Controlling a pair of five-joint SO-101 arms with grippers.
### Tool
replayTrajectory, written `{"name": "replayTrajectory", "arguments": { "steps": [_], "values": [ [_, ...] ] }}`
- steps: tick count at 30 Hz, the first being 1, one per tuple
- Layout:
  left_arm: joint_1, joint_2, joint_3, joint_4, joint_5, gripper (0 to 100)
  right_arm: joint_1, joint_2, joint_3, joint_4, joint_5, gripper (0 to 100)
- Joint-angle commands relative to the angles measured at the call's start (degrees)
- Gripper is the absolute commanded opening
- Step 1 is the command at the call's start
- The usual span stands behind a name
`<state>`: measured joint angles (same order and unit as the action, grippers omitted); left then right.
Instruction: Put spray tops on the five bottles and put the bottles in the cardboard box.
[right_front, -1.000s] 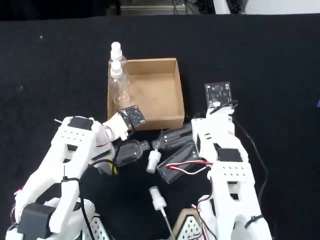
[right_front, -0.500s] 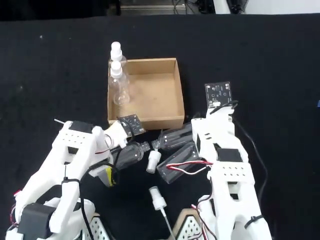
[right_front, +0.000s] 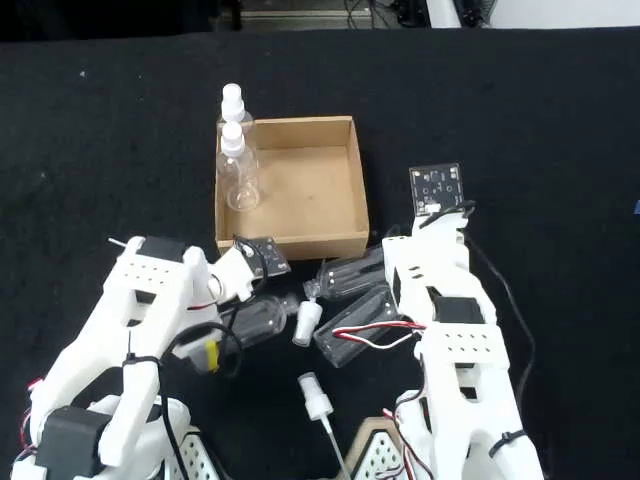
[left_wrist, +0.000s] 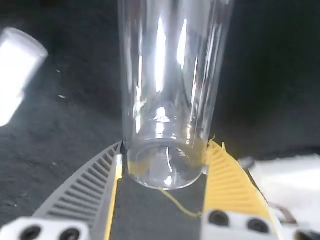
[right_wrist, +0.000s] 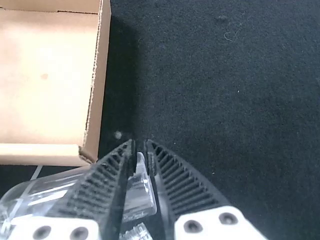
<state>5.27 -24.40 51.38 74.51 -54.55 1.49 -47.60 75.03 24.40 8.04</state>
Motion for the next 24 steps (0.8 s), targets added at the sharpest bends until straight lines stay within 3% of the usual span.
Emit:
{"name": "replayTrajectory", "arguments": {
  "steps": [1,7,11,14,17,21,24],
  "values": [
    [-3.38,-1.23,-7.43,8.97,-7.12,16,-0.79,-2.15,-0.22,-1.67,0.35,1.2],
    [-11.65,-0.7,-11.65,12.31,-14.15,19,-0.79,-2.15,-0.22,-1.67,0.35,1.2],
    [-10.07,-0.62,-11.21,11.69,-14.15,35,-0.79,-2.15,-0.22,-1.67,0.35,1.2],
    [-6.9,-0.62,-11.56,11.6,-13.98,37,-0.79,-2.15,-0.22,-1.67,0.35,1.2],
    [-1.45,-0.62,-11.82,10.64,-10.11,34,-0.79,-2.15,-0.22,-1.67,0.35,1.2],
    [5.85,-0.53,-10.77,3.43,-0.18,34,-0.79,-2.15,-0.22,-1.67,0.35,1.2],
    [7.6,-0.53,-8.57,-2.46,4.31,34,-0.79,-2.15,-0.13,-1.67,0.35,1.2]
  ]
}}
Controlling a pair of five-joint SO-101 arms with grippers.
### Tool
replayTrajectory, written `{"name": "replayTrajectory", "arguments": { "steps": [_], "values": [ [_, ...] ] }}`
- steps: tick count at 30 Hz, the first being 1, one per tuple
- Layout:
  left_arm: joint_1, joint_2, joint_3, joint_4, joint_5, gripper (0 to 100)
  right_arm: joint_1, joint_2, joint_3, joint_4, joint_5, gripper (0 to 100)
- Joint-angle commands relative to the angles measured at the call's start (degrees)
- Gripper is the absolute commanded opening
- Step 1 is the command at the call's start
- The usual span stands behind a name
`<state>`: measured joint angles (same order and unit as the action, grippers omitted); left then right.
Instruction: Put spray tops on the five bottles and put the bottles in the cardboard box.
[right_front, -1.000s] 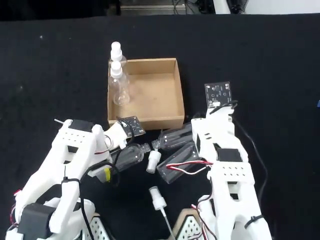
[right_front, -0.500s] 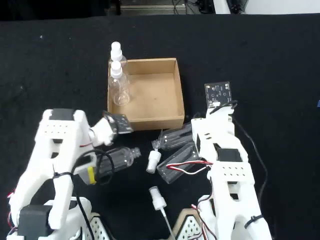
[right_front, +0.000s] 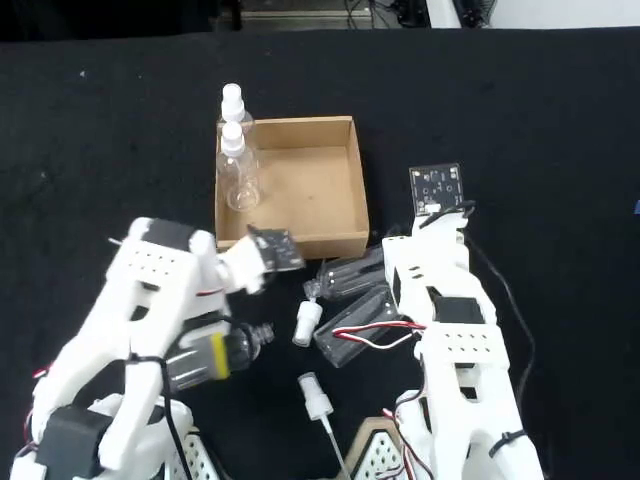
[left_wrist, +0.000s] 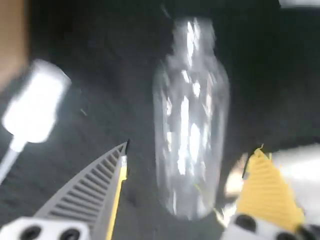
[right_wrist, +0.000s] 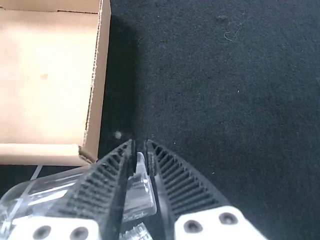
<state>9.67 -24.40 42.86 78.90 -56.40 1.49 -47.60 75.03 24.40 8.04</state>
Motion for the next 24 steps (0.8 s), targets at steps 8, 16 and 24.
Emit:
{"name": "replayTrajectory", "arguments": {
  "steps": [8,16,24],
  "values": [
    [3.12,-0.53,7.43,-13.54,6.68,34,-0.79,-2.15,-0.13,-1.67,0.44,1.2],
    [3.74,-0.53,11.65,-20.13,11.78,34,-0.79,-2.15,-0.13,-1.67,0.44,1.2],
    [3.74,-0.53,14.64,-24.35,11.96,33,-0.79,-2.15,-0.13,-1.67,0.44,1.2]
  ]
}}
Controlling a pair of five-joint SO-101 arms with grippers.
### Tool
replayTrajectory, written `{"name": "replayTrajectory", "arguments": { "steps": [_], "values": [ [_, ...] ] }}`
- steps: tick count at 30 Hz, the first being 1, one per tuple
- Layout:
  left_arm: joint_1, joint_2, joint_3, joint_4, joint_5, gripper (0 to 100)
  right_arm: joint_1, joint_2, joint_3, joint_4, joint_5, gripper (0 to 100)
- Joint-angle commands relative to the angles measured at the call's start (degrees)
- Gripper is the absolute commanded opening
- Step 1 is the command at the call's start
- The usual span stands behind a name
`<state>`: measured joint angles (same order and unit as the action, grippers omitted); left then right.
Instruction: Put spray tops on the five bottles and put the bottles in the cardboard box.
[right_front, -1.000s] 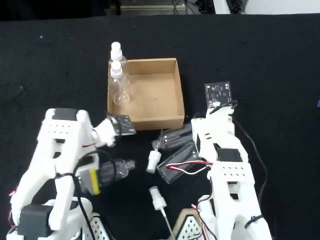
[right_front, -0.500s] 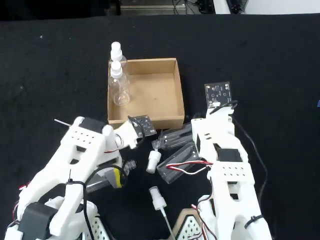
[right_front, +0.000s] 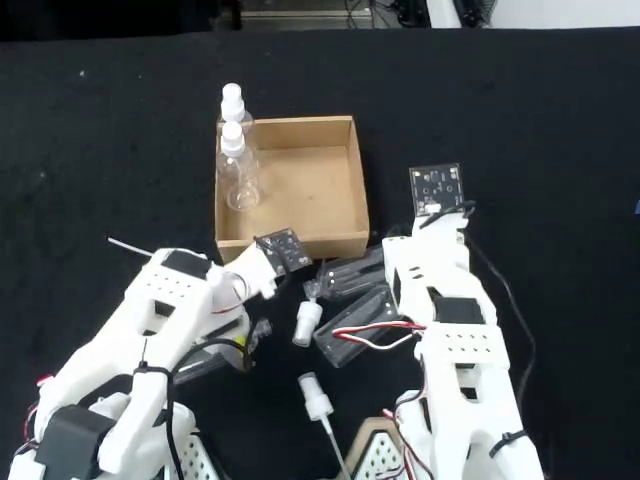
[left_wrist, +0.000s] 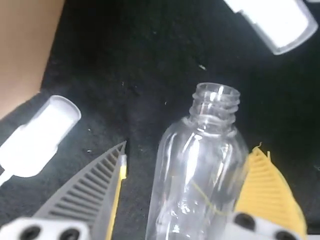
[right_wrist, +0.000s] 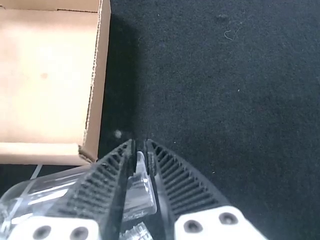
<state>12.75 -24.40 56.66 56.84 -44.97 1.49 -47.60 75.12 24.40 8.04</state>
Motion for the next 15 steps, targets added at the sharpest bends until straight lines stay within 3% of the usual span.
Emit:
{"name": "replayTrajectory", "arguments": {
  "steps": [1,8,11,15],
  "values": [
    [0.66,-0.53,1.19,-2.55,0.53,31,-0.79,-2.15,-0.22,-1.67,0.44,1.2],
    [0.75,-1.32,0.13,0.62,0.53,15,-0.79,-2.15,-0.22,-1.67,0.35,1.2],
    [0.04,-1.32,-4.53,6.42,0.53,13,-0.79,-2.15,-0.22,-1.67,0.35,1.2],
    [-6.02,-1.32,-13.58,16.79,0.0,12,-0.62,-2.15,-0.22,-1.67,0.35,1.2]
  ]
}}
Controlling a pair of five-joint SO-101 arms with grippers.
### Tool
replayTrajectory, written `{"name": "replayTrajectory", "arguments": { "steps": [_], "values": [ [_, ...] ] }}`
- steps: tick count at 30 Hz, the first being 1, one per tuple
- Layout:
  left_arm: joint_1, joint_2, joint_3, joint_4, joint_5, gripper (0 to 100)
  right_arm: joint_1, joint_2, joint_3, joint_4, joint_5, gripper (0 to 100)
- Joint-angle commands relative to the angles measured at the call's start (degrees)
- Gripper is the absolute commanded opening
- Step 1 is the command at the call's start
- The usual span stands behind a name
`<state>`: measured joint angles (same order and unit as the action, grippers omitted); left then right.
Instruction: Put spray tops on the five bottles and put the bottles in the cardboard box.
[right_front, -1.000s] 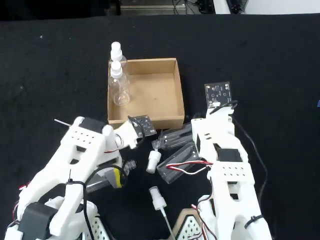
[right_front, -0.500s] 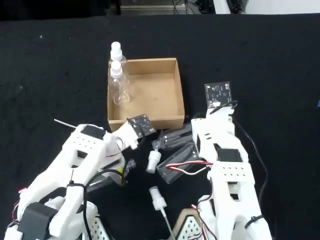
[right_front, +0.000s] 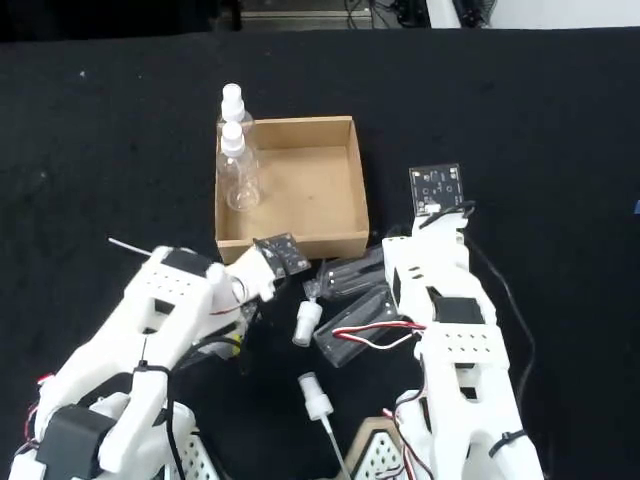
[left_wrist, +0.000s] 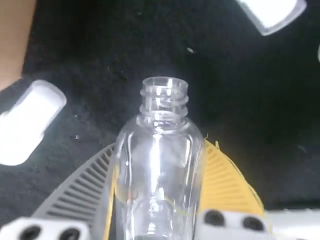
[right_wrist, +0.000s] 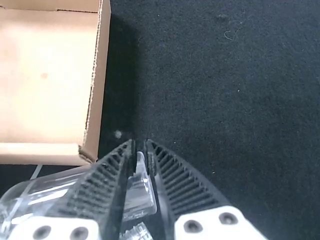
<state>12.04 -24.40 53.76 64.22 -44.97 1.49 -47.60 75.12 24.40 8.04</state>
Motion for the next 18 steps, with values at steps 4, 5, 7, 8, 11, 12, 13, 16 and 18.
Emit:
{"name": "replayTrajectory", "arguments": {
  "steps": [4,5,7,8,11,12,13,16,18],
  "values": [
    [-16.22,-1.23,-21.14,15.91,0.0,12,-0.62,-2.24,-0.22,-1.67,0.35,1.2],
    [-19.03,-1.23,-23.25,16.88,0.09,12,-0.62,-2.42,-0.22,-1.67,0.35,1.2],
    [-24.48,-1.23,-26.59,18.29,0.44,12,-0.53,-2.42,-0.22,-1.49,0.26,1.2],
    [-26.86,-1.23,-27.74,18.73,0.44,12,-0.44,-2.51,-0.22,-1.32,0.26,1.2],
    [-32.84,-1.05,-27.12,16.97,0.53,12,-0.44,-2.51,-0.48,-1.14,0.26,1.2],
    [-34.33,-1.14,-26.07,15.56,0.7,12,-0.44,-2.59,-0.57,-0.97,0.26,1.2],
    [-35.56,-1.23,-24.92,13.89,1.58,12,-0.44,-2.59,-0.84,-0.18,0.44,1.2],
    [-38.73,-1.23,-21.85,6.51,9.23,12,-0.79,-2.77,-4.35,5.54,0.53,1.2],
    [-40.92,-1.23,-20.18,0.79,16.09,12,-0.79,-4.0,-7.78,10.99,0.26,1.2]
  ]
}}
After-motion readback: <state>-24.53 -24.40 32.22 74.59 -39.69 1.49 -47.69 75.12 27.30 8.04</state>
